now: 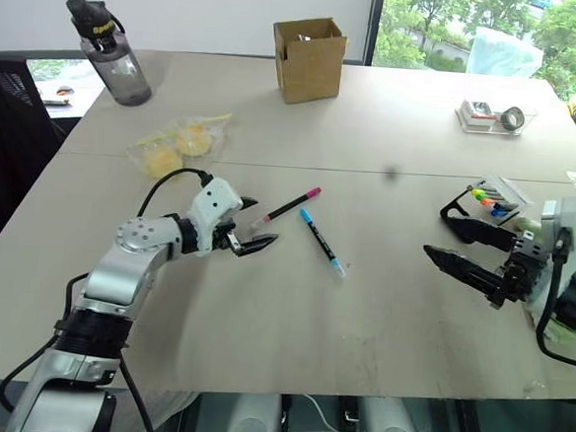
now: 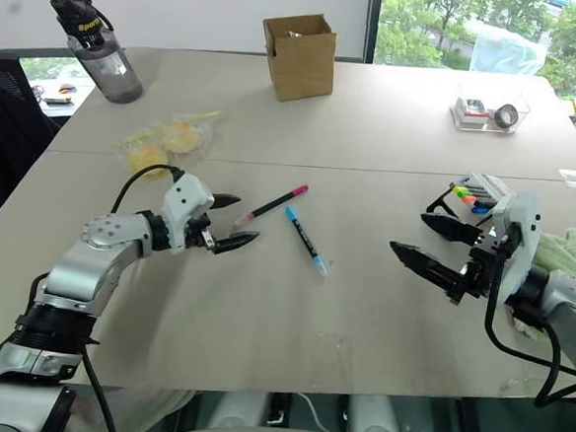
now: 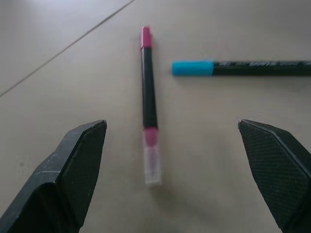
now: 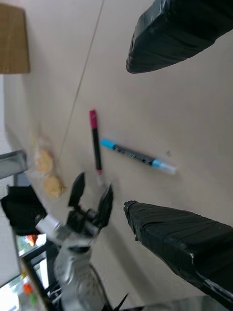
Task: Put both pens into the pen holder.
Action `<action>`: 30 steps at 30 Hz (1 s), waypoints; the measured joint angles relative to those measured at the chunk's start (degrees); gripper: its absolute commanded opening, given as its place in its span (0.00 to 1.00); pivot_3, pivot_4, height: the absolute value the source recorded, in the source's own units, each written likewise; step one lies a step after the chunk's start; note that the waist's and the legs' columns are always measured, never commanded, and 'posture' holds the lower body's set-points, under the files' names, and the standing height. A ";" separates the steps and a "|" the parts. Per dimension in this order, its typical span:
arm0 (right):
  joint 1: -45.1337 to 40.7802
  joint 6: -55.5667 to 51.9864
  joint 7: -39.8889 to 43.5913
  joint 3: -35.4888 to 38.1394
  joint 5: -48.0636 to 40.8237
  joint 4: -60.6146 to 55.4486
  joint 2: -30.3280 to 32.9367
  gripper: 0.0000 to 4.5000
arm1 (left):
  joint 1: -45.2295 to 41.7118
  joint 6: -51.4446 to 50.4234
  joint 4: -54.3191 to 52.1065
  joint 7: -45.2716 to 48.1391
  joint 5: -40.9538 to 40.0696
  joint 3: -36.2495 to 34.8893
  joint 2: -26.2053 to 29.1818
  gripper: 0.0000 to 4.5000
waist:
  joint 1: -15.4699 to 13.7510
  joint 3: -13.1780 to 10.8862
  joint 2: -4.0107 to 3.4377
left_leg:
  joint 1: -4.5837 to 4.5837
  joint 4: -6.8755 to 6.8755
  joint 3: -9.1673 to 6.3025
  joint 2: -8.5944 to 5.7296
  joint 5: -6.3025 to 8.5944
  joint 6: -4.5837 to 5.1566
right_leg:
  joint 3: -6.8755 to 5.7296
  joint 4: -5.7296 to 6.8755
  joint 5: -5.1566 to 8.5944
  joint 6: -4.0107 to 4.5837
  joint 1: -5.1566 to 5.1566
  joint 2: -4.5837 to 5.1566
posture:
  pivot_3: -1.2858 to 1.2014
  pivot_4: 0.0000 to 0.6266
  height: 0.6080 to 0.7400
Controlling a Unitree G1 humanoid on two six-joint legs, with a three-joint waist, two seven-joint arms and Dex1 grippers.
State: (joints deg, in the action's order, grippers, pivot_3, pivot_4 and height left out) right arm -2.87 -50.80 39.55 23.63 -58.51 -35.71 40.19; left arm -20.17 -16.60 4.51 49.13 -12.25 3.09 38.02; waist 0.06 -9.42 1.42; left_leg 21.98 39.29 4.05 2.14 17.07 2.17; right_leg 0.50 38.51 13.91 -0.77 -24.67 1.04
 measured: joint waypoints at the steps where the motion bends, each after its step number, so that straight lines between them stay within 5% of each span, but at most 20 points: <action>1: 0.06 -0.15 -0.39 -0.16 -0.39 -0.18 0.02 0.99 | -0.24 -0.01 0.47 -0.39 0.51 0.06 -0.15 1.00 | 0.00 0.00 0.00 | 0.00 0.00 0.00 0.01 0.00 0.00 | 0.00 0.00 0.00 0.00 0.00 0.02 | 0.52 0.24 0.97; 11: 4.06 4.13 -0.60 -2.75 5.62 -1.71 3.52 0.99 | -1.84 -4.43 1.57 0.67 1.98 0.99 -0.75 1.00 | 0.07 0.10 0.03 | -0.05 0.00 0.03 0.00 0.01 0.01 | 0.03 0.04 0.00 0.00 0.01 0.01 | 0.52 0.24 0.97; 17: 5.44 9.77 1.59 -5.21 13.92 -1.13 5.65 1.00 | -2.13 -7.36 0.75 1.96 1.42 1.20 -0.81 0.58 | 0.13 0.15 0.05 | -0.08 0.00 0.01 0.00 0.01 0.01 | 0.02 0.07 0.00 0.00 0.02 -0.02 | 0.52 0.24 0.97; 23: 5.80 13.74 3.10 -5.39 16.80 0.48 5.40 1.00 | -2.17 -7.85 0.59 1.40 1.91 0.77 -0.96 0.01 | 0.14 0.17 0.05 | -0.10 0.00 0.03 0.00 0.01 0.01 | 0.03 0.09 0.00 0.00 0.02 -0.02 | 0.52 0.24 0.97; 30: 5.70 14.64 3.90 -6.16 17.35 0.90 4.94 1.00 | -2.05 -3.04 2.61 -0.99 3.44 0.63 -2.63 0.01 | -0.05 0.17 0.06 | -0.11 0.07 0.02 0.00 0.01 0.02 | 0.03 0.23 0.00 0.00 0.02 0.00 | 0.52 0.24 0.97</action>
State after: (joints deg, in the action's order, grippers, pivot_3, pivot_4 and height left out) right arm 2.83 -36.16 43.45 17.46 -41.16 -34.81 45.14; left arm -22.22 -19.64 7.12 48.14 -8.81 3.71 35.40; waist 0.01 -9.25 1.48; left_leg 21.87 39.36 4.08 2.14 17.07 2.18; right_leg 0.52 38.74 13.91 -0.77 -24.65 1.04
